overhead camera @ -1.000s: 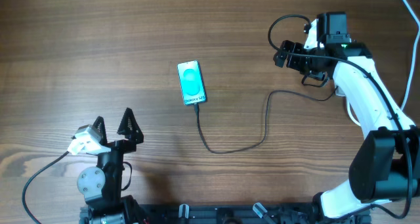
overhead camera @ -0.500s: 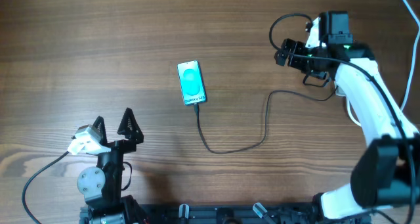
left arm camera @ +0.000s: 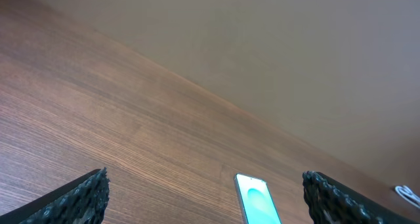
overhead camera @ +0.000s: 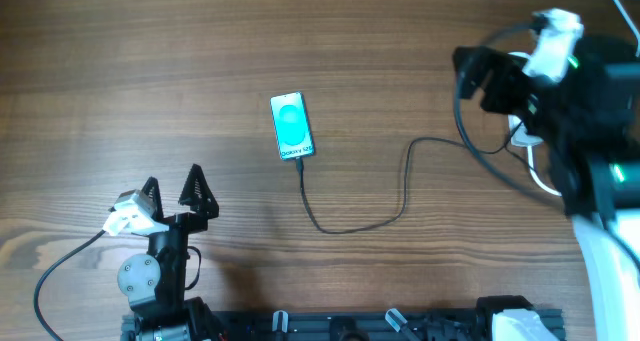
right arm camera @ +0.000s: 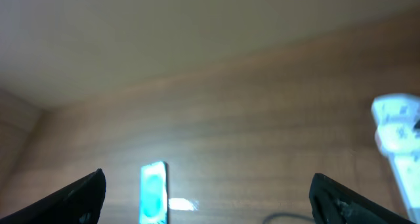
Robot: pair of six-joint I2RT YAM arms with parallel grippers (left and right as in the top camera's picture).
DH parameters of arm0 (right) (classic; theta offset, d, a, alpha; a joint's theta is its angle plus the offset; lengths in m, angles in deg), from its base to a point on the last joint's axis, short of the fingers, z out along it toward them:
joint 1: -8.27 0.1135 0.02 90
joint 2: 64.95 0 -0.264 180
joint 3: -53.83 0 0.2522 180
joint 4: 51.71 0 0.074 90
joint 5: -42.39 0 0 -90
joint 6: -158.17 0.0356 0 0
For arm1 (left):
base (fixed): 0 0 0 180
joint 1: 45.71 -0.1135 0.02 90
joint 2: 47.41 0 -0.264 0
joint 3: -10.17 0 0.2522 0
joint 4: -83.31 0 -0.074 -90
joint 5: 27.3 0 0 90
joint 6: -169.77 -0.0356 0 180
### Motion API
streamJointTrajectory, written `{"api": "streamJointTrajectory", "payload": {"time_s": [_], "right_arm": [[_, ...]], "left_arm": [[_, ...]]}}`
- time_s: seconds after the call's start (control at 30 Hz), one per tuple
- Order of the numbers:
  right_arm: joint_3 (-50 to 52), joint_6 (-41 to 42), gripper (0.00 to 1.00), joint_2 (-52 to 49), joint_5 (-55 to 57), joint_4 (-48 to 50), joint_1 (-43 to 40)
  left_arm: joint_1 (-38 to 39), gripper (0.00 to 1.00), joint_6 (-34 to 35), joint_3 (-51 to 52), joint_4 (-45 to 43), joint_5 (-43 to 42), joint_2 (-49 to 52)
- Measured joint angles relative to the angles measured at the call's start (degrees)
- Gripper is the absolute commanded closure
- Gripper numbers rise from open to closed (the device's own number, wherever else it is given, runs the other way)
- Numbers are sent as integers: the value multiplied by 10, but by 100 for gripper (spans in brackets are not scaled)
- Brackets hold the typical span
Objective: Plug charger to phone and switch on socket
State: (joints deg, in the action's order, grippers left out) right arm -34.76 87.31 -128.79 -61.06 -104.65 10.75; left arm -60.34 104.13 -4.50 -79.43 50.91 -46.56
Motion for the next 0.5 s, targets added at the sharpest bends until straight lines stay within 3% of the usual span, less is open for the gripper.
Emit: {"api": "streamJointTrajectory", "payload": {"time_s": [0.33, 0.5], "right_arm": [[3, 0, 0, 105, 20, -45, 0], [94, -16, 0, 166, 27, -17, 0]], "left_arm": [[0, 0, 0, 0, 0, 0, 0], [0, 0, 0, 0, 0, 0, 0]]}}
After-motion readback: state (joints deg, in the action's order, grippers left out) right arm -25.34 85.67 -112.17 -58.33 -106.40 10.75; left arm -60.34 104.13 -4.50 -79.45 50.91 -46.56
